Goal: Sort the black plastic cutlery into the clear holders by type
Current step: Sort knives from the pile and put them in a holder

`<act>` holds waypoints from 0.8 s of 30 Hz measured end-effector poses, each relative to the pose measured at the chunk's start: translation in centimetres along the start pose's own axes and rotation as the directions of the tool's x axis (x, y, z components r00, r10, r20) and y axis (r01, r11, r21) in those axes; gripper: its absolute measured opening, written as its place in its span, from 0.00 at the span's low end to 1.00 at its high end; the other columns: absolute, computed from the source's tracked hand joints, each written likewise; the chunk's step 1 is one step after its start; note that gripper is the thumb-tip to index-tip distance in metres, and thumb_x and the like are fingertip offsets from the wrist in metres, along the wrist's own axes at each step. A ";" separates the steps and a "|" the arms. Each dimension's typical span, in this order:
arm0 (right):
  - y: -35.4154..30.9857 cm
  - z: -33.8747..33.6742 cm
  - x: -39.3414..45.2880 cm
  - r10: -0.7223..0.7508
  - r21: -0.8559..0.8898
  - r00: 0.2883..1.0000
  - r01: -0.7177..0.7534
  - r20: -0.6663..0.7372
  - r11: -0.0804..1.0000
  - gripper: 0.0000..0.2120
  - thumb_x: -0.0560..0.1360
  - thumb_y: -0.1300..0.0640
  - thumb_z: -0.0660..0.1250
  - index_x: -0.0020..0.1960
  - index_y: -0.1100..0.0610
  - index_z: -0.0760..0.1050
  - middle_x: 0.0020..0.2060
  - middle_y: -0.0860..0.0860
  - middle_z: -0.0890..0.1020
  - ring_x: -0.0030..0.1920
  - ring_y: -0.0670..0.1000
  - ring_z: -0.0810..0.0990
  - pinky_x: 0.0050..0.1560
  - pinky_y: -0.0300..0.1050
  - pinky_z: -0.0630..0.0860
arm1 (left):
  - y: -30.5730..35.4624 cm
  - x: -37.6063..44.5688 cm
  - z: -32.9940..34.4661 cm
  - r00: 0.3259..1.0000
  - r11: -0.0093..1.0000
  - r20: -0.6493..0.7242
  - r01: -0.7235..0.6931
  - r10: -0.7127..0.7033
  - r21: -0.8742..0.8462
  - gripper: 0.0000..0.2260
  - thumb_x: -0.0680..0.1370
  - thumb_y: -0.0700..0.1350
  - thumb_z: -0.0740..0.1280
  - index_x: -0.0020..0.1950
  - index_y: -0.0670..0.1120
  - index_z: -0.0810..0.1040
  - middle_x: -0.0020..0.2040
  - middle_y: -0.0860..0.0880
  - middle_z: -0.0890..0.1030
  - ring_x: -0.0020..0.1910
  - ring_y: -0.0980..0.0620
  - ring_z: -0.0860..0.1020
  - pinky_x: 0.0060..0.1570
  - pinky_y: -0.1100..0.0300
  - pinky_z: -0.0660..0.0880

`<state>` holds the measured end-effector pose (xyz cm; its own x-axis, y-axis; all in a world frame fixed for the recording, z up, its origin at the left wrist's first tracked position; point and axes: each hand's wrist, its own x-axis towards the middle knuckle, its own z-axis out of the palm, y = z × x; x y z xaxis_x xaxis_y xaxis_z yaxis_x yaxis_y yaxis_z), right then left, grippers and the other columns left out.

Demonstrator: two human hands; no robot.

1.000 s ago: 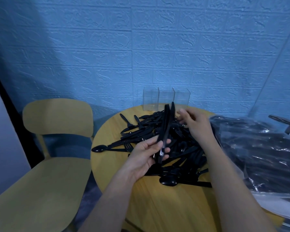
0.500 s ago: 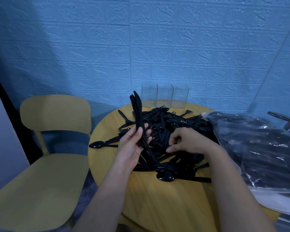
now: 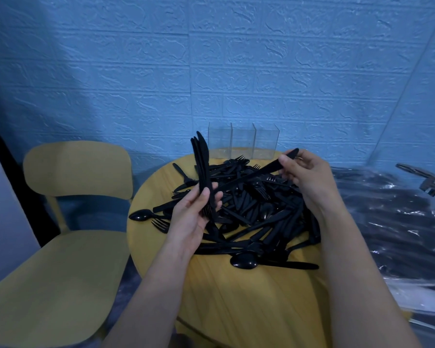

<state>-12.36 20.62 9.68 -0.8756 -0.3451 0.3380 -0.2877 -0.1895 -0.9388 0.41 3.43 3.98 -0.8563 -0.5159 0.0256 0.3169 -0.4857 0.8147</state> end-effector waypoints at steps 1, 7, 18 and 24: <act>0.0 0.1 0.0 -0.005 0.010 1.000 0.005 0.008 1.000 0.04 0.75 0.62 0.68 0.42 0.55 0.77 0.31 0.45 0.82 0.31 0.42 0.78 0.36 0.33 0.74 | 0.0 0.0 0.0 1.000 1.000 0.018 0.013 -0.013 0.017 0.08 0.78 0.36 0.62 0.53 0.43 0.80 0.48 0.48 0.84 0.43 0.54 0.83 0.44 0.61 0.81; -0.2 -0.3 0.1 -0.060 0.084 0.996 0.065 -0.070 0.994 0.05 0.76 0.59 0.66 0.41 0.56 0.77 0.30 0.45 0.80 0.34 0.46 0.76 0.37 0.35 0.73 | 0.1 -0.3 0.3 0.996 0.997 0.074 0.046 -0.050 0.061 0.10 0.78 0.37 0.63 0.58 0.41 0.79 0.50 0.47 0.84 0.42 0.54 0.83 0.41 0.63 0.80; 2.1 3.2 -0.1 -0.033 -0.071 0.999 0.031 -0.026 0.997 0.04 0.75 0.56 0.69 0.42 0.56 0.79 0.31 0.47 0.81 0.31 0.43 0.76 0.33 0.35 0.72 | -0.3 -1.5 1.5 0.929 0.971 0.307 0.154 -0.206 0.184 0.11 0.79 0.37 0.60 0.58 0.45 0.78 0.50 0.47 0.84 0.47 0.49 0.83 0.44 0.60 0.81; 2.8 3.1 0.1 -0.117 -0.333 0.989 0.082 -0.086 0.939 0.10 0.74 0.51 0.69 0.45 0.59 0.80 0.36 0.53 0.81 0.35 0.46 0.76 0.38 0.36 0.73 | 0.1 -1.6 1.3 0.903 0.957 0.329 0.226 -0.276 0.181 0.11 0.78 0.39 0.61 0.59 0.43 0.77 0.49 0.49 0.84 0.41 0.54 0.83 0.40 0.62 0.80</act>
<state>-12.03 17.21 7.33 -0.8661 -0.2406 0.4382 -0.4711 0.0998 -0.8764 1.25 5.11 4.72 -0.9949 -0.0998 -0.0110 0.0357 -0.4539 0.8903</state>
